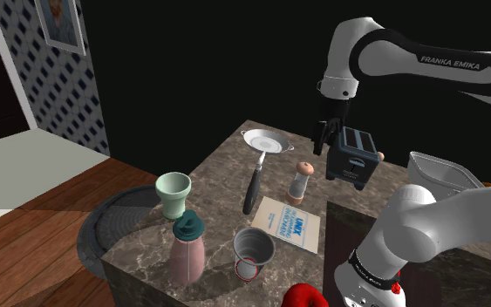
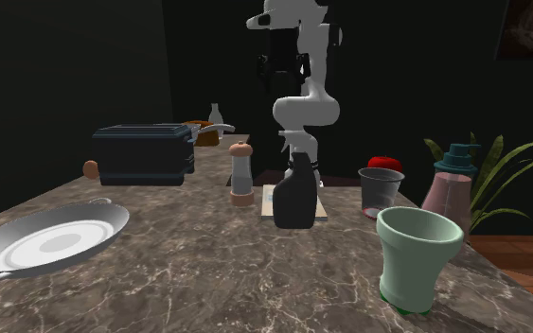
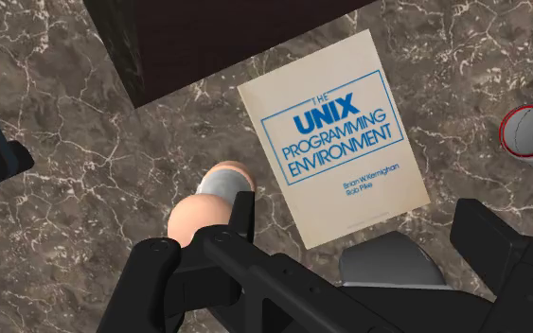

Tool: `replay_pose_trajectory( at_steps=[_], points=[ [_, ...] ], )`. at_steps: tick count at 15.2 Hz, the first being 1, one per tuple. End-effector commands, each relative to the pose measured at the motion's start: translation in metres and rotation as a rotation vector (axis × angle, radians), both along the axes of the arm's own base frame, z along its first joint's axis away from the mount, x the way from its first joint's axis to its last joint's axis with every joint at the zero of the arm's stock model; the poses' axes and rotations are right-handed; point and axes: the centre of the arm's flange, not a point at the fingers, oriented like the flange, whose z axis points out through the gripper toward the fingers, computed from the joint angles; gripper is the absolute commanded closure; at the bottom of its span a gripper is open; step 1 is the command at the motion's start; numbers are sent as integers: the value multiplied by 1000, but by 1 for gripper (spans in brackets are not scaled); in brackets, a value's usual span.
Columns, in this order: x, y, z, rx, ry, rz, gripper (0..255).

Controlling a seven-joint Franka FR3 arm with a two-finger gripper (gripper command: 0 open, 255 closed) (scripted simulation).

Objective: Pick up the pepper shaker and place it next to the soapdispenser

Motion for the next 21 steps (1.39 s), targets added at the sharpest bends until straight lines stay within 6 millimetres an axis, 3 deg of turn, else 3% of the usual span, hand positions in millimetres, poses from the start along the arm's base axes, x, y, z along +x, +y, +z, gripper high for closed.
replay_pose_trajectory(
  at_steps=[1,14,21],
  points=[
    [0,0,0,0,0,0,0],
    [66,-102,-115,18,-57,118,0],
    [67,-107,-152,19,-60,125,0]
  ],
)
